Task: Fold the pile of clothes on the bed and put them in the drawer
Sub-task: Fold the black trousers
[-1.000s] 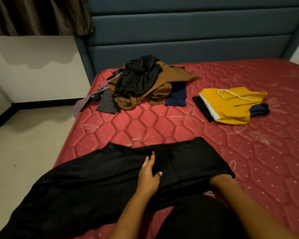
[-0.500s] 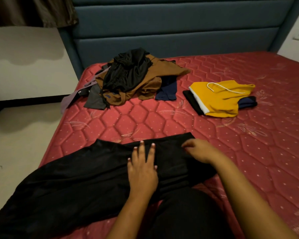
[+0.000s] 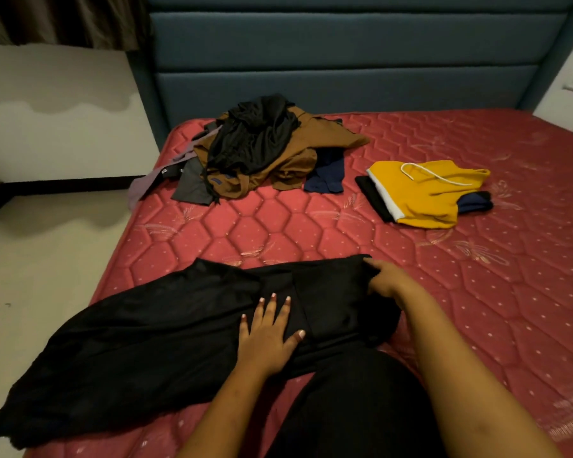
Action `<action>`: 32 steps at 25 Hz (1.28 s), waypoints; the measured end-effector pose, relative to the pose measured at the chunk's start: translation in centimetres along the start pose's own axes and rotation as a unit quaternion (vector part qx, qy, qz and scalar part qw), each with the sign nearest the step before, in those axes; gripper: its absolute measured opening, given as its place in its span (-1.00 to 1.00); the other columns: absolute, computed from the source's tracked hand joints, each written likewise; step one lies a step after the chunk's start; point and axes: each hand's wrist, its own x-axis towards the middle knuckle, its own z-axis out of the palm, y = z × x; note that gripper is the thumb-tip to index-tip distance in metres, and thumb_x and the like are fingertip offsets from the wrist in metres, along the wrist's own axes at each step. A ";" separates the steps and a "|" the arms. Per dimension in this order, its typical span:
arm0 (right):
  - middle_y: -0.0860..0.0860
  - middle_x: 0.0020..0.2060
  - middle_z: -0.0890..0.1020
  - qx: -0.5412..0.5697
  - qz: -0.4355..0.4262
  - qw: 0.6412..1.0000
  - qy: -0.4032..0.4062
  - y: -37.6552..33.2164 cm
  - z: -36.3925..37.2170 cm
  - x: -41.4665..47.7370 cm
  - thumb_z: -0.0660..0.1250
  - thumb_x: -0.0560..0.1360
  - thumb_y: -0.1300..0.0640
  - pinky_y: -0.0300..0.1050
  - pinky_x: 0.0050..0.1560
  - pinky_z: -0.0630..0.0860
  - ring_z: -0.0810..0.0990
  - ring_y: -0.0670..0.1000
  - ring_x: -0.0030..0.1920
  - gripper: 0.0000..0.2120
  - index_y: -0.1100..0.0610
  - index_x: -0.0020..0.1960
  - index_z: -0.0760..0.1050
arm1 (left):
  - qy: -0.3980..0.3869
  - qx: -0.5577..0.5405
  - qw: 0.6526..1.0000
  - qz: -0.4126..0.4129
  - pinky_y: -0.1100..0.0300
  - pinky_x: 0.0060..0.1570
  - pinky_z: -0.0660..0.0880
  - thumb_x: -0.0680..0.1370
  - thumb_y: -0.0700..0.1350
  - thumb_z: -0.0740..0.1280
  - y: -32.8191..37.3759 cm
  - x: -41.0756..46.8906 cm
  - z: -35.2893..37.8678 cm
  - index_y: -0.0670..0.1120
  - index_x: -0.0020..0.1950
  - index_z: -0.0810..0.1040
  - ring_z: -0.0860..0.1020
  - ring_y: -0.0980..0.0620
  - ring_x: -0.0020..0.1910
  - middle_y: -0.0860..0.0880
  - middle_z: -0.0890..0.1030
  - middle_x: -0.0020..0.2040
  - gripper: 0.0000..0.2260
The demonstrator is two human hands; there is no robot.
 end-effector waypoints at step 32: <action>-0.15 0.56 -0.09 -0.322 -0.452 0.831 -0.024 -15.5 29.1 -10.7 -0.45 0.36 -0.45 0.15 0.40 -0.39 -0.20 -0.02 0.55 -0.27 -0.32 0.50 -0.18 | 0.185 -0.070 0.922 -0.333 -0.06 0.34 0.26 0.61 -0.16 0.15 -26.6 -14.3 -10.3 -0.01 0.56 0.09 0.14 -0.04 0.50 0.04 0.01 0.58 -0.47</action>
